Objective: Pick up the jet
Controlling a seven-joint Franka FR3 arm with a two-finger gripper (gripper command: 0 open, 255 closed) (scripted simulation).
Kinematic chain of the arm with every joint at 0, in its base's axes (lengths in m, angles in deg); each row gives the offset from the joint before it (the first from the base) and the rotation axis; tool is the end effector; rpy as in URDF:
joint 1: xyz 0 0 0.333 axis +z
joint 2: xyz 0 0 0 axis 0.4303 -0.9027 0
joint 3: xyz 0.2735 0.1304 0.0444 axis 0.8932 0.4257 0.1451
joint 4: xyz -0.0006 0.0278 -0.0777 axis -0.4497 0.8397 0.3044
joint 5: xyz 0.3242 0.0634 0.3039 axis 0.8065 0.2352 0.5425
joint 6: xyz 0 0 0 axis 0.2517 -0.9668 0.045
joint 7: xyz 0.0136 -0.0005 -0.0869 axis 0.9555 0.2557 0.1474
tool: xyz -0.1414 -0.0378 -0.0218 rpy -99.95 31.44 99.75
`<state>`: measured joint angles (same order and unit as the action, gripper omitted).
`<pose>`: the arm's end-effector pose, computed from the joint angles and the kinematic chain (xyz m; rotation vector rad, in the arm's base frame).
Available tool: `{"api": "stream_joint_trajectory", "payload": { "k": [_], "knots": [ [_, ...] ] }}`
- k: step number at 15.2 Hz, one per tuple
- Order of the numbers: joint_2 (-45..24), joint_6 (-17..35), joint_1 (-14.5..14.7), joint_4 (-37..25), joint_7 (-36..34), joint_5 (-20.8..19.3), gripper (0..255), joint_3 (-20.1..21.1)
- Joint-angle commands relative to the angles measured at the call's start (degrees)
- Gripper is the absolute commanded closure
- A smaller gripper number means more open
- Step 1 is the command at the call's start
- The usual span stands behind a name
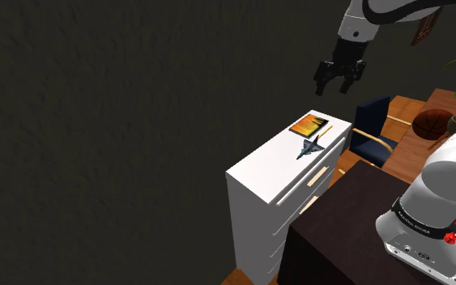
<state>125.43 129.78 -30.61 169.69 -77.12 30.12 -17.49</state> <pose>0.3979 -0.0207 0.4777 -2.9784 0.5902 -0.1286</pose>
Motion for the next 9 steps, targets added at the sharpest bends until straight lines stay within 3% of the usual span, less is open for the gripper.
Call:
{"api": "stream_joint_trajectory", "payload": {
  "k": [1, 9],
  "knots": [
    [-1.7, 4.4, -1.2, 2.2, -2.3, 0.3, 0, 0.2],
    [-12.0, 23.4, -5.5, 9.7, -11.0, 2.1, 0, 1.4]
  ]
}}
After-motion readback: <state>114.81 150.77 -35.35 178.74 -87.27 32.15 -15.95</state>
